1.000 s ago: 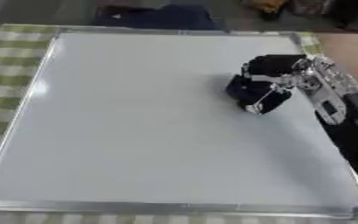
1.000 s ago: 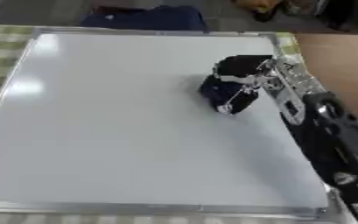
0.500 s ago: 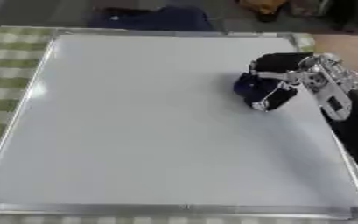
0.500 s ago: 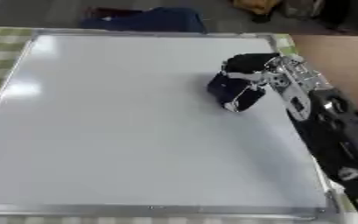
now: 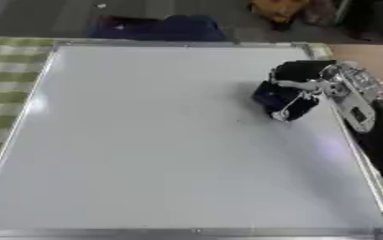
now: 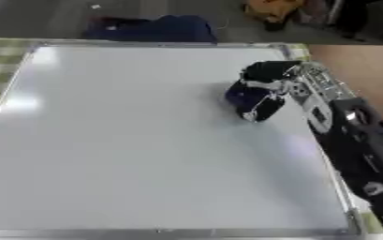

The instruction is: Wipe the whiteboard clean with a brush.

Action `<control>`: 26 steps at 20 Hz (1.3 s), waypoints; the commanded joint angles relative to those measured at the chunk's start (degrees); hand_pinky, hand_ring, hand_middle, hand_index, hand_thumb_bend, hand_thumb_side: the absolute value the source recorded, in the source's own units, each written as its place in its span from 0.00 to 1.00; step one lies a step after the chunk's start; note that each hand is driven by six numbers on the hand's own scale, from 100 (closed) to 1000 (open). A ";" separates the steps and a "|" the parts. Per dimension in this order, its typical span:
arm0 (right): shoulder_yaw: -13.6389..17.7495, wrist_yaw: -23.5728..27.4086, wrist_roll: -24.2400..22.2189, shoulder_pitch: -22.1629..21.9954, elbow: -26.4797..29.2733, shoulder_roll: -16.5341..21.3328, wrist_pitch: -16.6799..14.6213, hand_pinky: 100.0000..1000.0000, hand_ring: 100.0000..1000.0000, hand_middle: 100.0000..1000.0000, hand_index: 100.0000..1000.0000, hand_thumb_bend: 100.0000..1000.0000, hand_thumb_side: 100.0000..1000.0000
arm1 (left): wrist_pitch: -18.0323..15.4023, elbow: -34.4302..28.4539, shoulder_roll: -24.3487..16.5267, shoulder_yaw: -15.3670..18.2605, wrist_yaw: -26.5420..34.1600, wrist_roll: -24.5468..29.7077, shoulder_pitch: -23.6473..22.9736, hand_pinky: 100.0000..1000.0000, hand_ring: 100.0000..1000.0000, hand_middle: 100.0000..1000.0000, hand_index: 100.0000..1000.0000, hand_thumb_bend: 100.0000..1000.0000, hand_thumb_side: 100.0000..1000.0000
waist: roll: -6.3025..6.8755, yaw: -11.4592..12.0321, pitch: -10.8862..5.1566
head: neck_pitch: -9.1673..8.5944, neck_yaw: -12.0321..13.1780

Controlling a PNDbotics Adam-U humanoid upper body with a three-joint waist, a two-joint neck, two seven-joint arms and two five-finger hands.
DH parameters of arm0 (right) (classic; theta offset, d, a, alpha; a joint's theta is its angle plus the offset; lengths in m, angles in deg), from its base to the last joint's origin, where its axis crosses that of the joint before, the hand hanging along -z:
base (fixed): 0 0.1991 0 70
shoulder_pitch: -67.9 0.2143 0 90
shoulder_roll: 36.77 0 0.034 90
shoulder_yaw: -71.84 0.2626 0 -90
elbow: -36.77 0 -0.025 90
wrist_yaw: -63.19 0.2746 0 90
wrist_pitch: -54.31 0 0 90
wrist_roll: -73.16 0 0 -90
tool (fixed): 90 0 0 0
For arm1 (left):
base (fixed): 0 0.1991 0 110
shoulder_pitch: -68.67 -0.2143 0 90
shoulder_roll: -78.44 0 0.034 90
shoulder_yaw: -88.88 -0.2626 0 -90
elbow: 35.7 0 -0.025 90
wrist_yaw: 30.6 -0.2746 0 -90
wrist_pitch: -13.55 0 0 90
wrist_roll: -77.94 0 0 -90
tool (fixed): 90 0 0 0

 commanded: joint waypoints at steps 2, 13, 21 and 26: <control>-1.02 -3.15 1.86 -0.22 -0.34 1.65 -0.65 0.16 0.16 0.00 0.19 0.00 0.15 | -0.18 -1.11 -1.00 -0.05 0.08 0.10 0.87 0.38 0.46 0.47 0.47 0.00 0.96 | 0.32 0.19 -0.81 | -1.01 -0.55; -2.13 -1.63 -0.70 0.35 -1.21 0.67 -3.29 0.15 0.16 0.00 0.18 0.00 0.15 | -0.10 -1.11 -0.99 -0.08 0.26 0.10 1.11 0.39 0.46 0.47 0.47 0.00 0.96 | 0.14 0.29 -0.96 | -1.57 -1.20; -1.98 4.20 -5.95 0.39 -1.16 -0.97 -4.08 0.13 0.14 0.00 0.15 0.00 0.16 | 0.08 -1.11 -1.06 -0.05 0.32 -0.06 0.90 0.39 0.46 0.47 0.47 0.00 0.95 | 0.31 -0.71 -1.72 | -0.63 -0.57; -1.89 7.13 -8.87 0.20 0.26 -2.11 -3.58 0.13 0.14 0.00 0.15 0.00 0.16 | 0.33 -1.11 -1.06 -0.07 0.39 -0.21 0.71 0.39 0.46 0.47 0.47 0.01 0.95 | 0.37 -1.52 -2.47 | 0.21 0.02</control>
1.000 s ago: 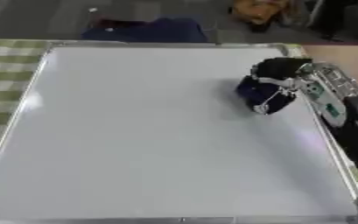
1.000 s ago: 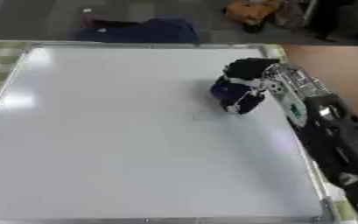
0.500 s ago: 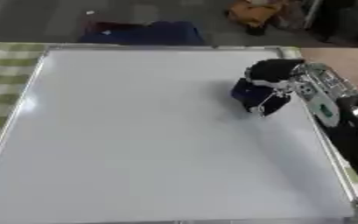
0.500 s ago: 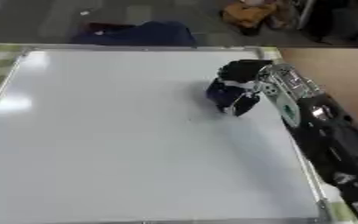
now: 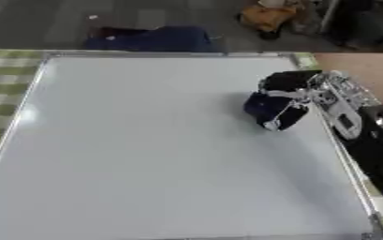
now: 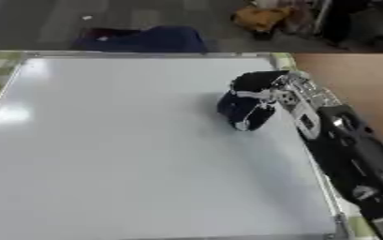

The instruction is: Wipe the whiteboard clean with a brush.

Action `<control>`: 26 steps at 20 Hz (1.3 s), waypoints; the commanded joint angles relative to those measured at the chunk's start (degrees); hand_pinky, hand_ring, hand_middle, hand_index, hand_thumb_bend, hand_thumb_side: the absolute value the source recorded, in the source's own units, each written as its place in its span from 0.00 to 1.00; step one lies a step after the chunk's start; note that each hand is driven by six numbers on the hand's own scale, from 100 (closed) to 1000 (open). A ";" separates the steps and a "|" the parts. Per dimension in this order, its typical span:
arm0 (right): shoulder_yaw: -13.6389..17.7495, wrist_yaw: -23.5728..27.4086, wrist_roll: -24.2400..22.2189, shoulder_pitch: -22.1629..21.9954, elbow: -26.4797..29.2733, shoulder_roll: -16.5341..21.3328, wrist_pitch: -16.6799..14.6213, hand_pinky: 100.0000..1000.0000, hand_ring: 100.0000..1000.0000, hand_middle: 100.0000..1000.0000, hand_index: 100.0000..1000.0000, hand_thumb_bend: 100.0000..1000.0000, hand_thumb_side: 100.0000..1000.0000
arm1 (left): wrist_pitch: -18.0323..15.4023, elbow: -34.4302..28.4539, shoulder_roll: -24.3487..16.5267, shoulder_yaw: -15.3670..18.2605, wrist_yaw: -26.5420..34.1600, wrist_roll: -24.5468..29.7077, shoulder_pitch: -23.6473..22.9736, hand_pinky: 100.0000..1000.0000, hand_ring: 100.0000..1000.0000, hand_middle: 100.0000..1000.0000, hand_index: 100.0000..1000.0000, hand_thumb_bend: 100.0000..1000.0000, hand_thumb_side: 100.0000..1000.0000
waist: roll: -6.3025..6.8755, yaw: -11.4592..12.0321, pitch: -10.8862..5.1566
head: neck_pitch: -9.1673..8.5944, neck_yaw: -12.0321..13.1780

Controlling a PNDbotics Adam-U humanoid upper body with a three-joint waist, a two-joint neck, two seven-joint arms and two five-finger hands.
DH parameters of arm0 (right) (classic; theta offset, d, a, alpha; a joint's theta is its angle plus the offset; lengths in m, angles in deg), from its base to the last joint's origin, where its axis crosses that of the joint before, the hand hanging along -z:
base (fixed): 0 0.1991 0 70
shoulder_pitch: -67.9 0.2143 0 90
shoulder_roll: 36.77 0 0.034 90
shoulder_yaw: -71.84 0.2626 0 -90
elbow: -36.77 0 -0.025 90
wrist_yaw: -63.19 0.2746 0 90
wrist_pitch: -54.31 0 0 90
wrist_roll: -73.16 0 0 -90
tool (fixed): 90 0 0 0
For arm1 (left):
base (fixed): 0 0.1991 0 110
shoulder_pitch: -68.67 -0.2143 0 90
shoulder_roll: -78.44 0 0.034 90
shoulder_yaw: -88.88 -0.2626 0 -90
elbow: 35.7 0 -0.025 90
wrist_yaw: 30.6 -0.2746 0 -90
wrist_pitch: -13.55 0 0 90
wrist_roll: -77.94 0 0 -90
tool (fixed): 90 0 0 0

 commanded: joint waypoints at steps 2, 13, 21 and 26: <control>-0.83 1.34 -3.94 -0.29 1.92 -0.44 -1.93 0.13 0.14 0.00 0.15 0.00 0.16 | 0.29 -1.11 -1.05 0.22 0.20 -0.14 0.25 0.39 0.46 0.47 0.47 0.01 0.95 | 0.21 -0.36 -1.53 | 0.75 0.58; -2.62 0.99 -5.59 -0.91 6.55 -3.26 -3.34 0.13 0.14 0.00 0.15 0.00 0.15 | 0.73 -1.11 -1.00 0.27 0.27 -0.42 0.15 0.39 0.47 0.47 0.47 0.02 0.94 | -0.14 -1.01 -2.31 | 1.26 0.97; -3.59 0.70 -7.74 -0.70 7.09 -5.74 -3.99 0.13 0.13 0.00 0.15 0.00 0.15 | 0.74 -1.11 -1.12 0.34 0.19 -0.61 0.01 0.39 0.47 0.47 0.47 0.02 0.94 | -0.28 -1.20 -2.59 | 1.70 1.40; -4.60 -0.21 -7.92 -0.50 7.92 -6.02 -4.86 0.13 0.14 0.00 0.15 0.00 0.15 | 0.85 -1.11 -1.02 0.25 0.22 -0.61 0.04 0.39 0.47 0.47 0.47 0.02 0.94 | -0.35 -1.09 -2.70 | 1.68 1.38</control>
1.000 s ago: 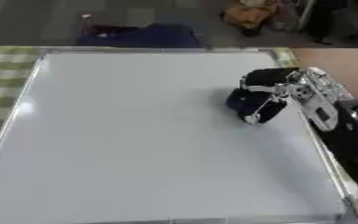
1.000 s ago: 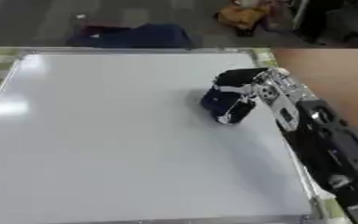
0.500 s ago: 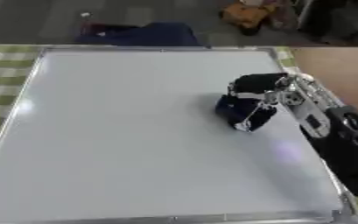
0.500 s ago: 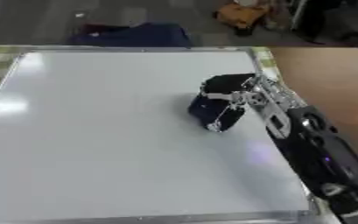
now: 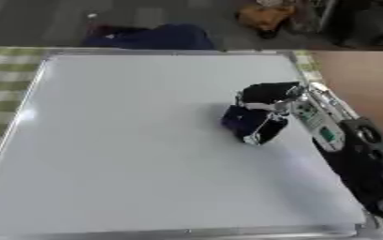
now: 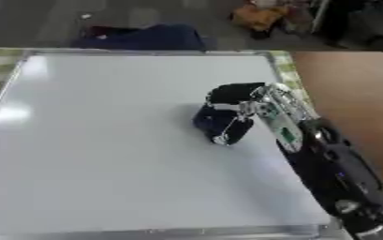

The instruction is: Wipe the whiteboard clean with a brush.

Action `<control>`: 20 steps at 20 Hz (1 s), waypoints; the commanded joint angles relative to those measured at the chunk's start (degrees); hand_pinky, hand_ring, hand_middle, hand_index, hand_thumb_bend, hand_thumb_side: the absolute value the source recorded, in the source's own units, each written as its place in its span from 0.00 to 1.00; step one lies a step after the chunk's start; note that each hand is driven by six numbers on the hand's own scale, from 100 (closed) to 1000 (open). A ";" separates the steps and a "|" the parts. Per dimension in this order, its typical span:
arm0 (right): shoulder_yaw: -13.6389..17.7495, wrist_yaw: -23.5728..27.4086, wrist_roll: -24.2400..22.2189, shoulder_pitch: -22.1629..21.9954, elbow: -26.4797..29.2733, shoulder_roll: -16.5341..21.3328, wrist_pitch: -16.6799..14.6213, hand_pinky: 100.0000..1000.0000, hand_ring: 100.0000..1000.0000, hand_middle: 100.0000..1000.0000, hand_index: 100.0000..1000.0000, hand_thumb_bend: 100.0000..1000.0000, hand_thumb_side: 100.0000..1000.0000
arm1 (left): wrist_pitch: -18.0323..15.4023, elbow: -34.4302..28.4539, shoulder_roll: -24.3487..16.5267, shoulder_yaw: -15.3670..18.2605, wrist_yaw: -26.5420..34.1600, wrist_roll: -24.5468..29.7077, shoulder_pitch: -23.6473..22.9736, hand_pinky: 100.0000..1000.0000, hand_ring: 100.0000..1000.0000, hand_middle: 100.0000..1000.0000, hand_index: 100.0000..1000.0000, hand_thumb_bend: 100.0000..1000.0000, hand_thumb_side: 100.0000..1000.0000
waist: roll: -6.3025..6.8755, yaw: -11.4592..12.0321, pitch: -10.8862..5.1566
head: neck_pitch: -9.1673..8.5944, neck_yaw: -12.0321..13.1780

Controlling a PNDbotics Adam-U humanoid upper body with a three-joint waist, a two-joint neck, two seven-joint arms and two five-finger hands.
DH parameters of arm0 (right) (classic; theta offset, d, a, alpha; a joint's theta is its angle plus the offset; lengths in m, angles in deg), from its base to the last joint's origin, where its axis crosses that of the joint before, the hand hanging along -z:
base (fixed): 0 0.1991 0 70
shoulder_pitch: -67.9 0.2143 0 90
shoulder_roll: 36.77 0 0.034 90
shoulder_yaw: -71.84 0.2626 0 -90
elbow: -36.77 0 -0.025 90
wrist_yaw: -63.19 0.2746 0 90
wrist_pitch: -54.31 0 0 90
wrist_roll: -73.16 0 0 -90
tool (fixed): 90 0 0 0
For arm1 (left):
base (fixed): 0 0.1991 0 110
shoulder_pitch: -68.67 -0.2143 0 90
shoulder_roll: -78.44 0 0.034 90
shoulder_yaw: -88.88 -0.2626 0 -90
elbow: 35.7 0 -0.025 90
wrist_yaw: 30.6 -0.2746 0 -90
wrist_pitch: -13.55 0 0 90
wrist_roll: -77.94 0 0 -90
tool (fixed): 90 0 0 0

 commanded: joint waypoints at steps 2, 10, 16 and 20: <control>-0.81 -1.03 -6.17 0.83 1.66 0.37 -7.04 0.13 0.14 0.00 0.15 0.00 0.15 | 0.12 -1.11 -1.03 0.30 -0.02 -0.13 0.46 0.39 0.47 0.47 0.47 0.02 0.94 | 0.00 0.11 -1.35 | 0.20 0.17; -1.80 -0.41 -7.35 0.13 3.49 -0.34 -8.84 0.12 0.13 0.00 0.15 0.00 0.14 | 0.21 -1.11 -1.20 0.35 -0.06 -0.35 0.60 0.39 0.47 0.47 0.48 0.03 0.94 | -0.29 -0.19 -1.57 | 0.69 0.51; -1.84 0.43 -8.24 -0.43 4.53 -0.62 -8.98 0.12 0.13 0.00 0.15 0.00 0.14 | 0.22 -1.11 -1.25 0.33 0.02 -0.59 0.71 0.39 0.47 0.47 0.48 0.03 0.93 | -0.34 -0.34 -1.85 | 0.68 0.59; -1.45 -0.07 -8.23 -0.79 4.26 -0.49 -8.49 0.13 0.14 0.00 0.15 0.00 0.14 | 0.20 -1.11 -1.25 0.35 0.01 -0.65 0.72 0.39 0.47 0.47 0.48 0.03 0.93 | -0.32 -0.38 -1.87 | 0.65 0.60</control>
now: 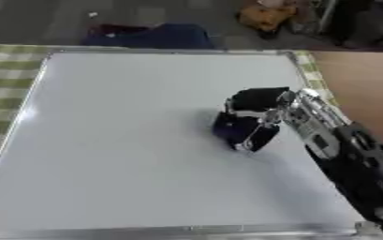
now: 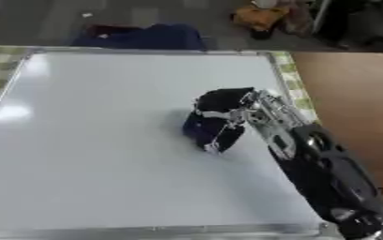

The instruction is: Wipe the whiteboard clean with a brush.

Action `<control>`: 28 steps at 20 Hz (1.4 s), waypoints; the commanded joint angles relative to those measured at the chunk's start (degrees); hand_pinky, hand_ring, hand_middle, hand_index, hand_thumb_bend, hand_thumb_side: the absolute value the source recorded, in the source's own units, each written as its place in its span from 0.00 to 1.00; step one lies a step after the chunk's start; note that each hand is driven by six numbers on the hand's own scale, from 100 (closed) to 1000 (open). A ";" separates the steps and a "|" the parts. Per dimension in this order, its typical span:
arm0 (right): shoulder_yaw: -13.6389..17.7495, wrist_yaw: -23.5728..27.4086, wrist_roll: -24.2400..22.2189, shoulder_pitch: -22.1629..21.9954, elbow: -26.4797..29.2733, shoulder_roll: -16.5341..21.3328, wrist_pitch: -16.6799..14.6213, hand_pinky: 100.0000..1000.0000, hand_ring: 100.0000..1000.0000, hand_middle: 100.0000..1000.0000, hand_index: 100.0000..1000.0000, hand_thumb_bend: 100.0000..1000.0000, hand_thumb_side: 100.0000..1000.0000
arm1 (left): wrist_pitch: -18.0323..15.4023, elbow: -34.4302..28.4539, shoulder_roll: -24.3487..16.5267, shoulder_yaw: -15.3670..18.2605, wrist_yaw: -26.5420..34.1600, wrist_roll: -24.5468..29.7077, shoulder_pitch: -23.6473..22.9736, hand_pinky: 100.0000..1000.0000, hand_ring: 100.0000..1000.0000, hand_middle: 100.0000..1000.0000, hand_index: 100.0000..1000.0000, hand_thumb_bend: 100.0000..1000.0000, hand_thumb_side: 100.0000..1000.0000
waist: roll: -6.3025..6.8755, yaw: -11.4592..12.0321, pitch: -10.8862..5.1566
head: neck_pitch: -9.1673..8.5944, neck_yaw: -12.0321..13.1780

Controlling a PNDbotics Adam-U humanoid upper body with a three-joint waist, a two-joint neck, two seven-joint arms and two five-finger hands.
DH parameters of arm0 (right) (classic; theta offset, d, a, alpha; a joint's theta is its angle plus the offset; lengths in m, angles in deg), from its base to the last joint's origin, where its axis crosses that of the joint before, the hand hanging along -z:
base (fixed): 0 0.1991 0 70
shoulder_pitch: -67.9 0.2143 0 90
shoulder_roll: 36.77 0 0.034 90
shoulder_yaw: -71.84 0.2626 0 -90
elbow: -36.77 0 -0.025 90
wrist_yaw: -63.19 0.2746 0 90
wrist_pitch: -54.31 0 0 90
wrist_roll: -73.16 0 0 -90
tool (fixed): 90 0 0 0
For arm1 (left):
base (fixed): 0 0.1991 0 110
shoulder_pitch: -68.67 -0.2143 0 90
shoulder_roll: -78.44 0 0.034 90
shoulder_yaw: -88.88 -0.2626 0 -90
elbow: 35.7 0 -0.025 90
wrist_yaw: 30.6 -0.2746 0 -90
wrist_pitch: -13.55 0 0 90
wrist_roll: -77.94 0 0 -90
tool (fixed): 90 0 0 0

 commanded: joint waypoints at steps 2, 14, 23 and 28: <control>1.08 -0.43 -8.29 0.26 0.64 1.15 -7.86 0.13 0.14 0.00 0.15 0.00 0.14 | -0.08 -1.11 -1.26 0.35 -0.03 -0.16 0.69 0.39 0.47 0.47 0.48 0.03 0.93 | 0.17 -0.08 -1.41 | 0.22 0.12; 3.75 -6.75 -1.87 -0.49 -3.80 3.99 -4.67 0.14 0.15 0.00 0.17 0.00 0.13 | -0.41 -1.11 -1.19 0.44 -0.26 -0.25 0.55 0.39 0.47 0.47 0.47 0.03 0.93 | 0.78 0.05 -1.11 | 1.85 3.18; 5.44 -7.75 2.30 -1.16 -5.98 7.03 -2.97 0.13 0.15 0.00 0.17 0.00 0.13 | -0.66 -1.11 -1.12 0.50 -0.42 -0.37 0.39 0.39 0.47 0.47 0.47 0.03 0.93 | 1.03 0.43 -0.98 | 1.62 3.80; 5.99 -6.73 3.36 -0.65 -5.79 7.45 -2.04 0.12 0.14 0.00 0.16 0.00 0.13 | -0.63 -1.11 -1.04 0.39 -0.40 -0.30 0.49 0.39 0.47 0.47 0.47 0.03 0.93 | 1.07 0.46 -0.95 | 1.26 3.72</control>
